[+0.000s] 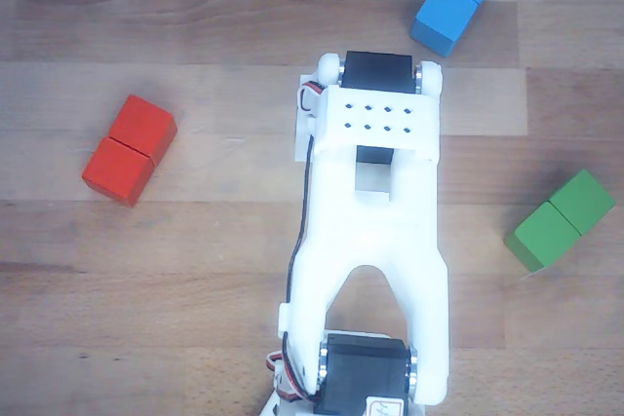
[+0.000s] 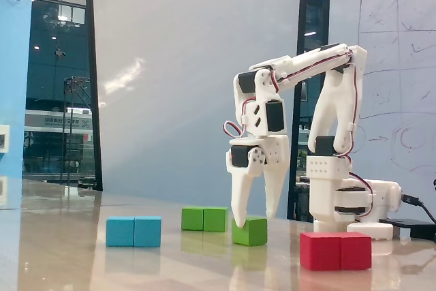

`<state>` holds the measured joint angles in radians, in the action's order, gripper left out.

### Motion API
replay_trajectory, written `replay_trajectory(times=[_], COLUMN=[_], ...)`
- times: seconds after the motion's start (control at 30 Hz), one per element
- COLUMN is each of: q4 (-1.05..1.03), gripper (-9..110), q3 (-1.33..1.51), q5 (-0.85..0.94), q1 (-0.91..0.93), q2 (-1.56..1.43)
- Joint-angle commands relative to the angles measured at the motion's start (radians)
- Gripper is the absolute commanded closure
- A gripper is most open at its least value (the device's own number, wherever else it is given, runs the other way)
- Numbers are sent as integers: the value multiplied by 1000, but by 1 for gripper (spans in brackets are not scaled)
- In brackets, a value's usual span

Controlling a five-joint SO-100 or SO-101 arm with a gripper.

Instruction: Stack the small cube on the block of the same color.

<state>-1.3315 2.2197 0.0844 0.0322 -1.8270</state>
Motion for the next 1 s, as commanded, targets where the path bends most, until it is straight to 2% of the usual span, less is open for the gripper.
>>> replay_trajectory(times=[0.0, 0.5, 0.8, 0.97], q4=[26, 110, 112, 112], gripper=[79, 79, 96, 98], q3=[-78, -83, -84, -84], q5=[6, 6, 6, -5], q1=[8, 9, 9, 9], q2=[18, 144, 144, 138])
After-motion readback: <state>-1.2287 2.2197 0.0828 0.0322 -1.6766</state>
